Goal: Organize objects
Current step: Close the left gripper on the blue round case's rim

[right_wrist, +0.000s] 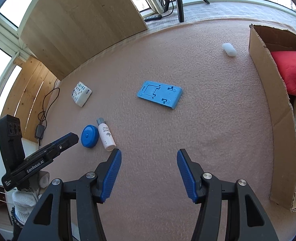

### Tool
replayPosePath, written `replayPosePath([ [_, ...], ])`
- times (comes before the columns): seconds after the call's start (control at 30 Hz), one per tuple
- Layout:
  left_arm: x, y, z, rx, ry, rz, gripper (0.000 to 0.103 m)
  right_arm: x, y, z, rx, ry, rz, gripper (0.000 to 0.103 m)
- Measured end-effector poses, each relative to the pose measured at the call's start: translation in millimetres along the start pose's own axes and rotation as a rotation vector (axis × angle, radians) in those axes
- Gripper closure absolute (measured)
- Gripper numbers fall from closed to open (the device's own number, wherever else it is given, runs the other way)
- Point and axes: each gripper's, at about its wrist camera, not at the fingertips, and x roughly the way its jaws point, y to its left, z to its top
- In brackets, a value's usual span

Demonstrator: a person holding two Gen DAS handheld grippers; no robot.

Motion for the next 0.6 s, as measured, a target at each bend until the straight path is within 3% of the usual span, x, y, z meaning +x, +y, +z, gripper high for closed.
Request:
replayPosePath([
  [0.1,0,-3,-2,0.018,-0.018,0.037,0.073,3,5,1,-0.008,0.008,0.013,0.050],
  [0.27,6,17,8,-0.021,-0.005,0.056,0.073,8,23,-4,-0.043,0.030,0.074,0.060],
  [0.6,37,32,28,-0.023,0.032,0.015,0.073,26,54,-22,-0.087,0.080,0.097,0.066],
])
